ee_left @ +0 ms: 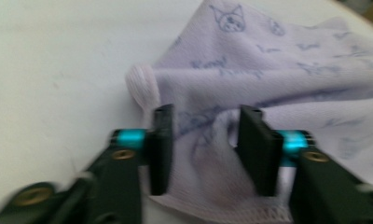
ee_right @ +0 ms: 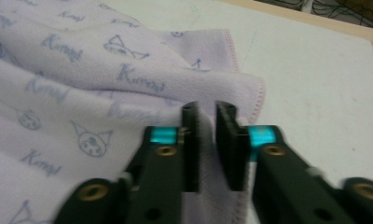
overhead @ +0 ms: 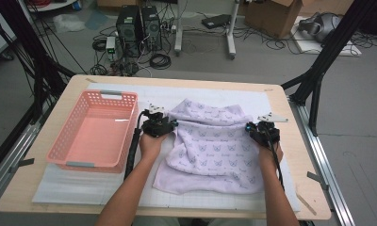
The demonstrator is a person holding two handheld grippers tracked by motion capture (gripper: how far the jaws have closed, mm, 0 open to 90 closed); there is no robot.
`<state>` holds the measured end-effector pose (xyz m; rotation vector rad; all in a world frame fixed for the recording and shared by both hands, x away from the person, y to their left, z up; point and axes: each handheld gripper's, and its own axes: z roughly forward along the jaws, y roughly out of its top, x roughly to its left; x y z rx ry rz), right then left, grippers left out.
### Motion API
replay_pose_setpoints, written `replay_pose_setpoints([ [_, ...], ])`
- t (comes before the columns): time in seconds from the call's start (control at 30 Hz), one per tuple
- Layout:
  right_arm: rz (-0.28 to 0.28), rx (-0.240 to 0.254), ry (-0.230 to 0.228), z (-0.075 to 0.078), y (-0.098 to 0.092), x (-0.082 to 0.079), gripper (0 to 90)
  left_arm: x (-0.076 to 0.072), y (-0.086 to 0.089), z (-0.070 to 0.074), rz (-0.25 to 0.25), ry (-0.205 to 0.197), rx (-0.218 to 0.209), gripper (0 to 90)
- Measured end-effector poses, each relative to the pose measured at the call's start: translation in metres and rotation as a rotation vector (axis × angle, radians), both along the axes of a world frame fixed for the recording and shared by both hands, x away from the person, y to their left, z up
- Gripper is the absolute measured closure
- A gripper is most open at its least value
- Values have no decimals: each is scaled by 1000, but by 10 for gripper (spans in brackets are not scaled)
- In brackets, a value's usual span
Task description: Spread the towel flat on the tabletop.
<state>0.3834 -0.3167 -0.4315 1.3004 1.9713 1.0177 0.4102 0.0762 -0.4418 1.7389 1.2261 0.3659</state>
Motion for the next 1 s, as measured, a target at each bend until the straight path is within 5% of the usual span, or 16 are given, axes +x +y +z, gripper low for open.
replay_pose_setpoints([
  [0.13, -10, 9, -42, 13, -4, -12, 579, -16, 2, 9, -70, 8, 17, 418],
  [0.27, 6, 28, -52, 23, -9, -28, 558, -31, -2, 16, -143, -6, 19, 411],
  [0.63, 152, 23, -20, 14, -11, -71, 545, -41, -14, -1, -217, 95, 115, 418],
  [0.73, 173, 29, -7, 7, -13, -79, 542, -42, -21, -3, -242, 54, 163, 563],
  [0.77, 175, 33, 2, 5, -14, -81, 542, -42, -21, -4, -247, 57, 159, 734],
  [0.83, 176, 36, 6, 4, -16, -81, 541, -40, -20, -5, -216, 34, 168, 860],
  [1.0, 180, 52, 19, 1, -16, -81, 537, -26, 2, -2, -37, -30, 141, 875],
])
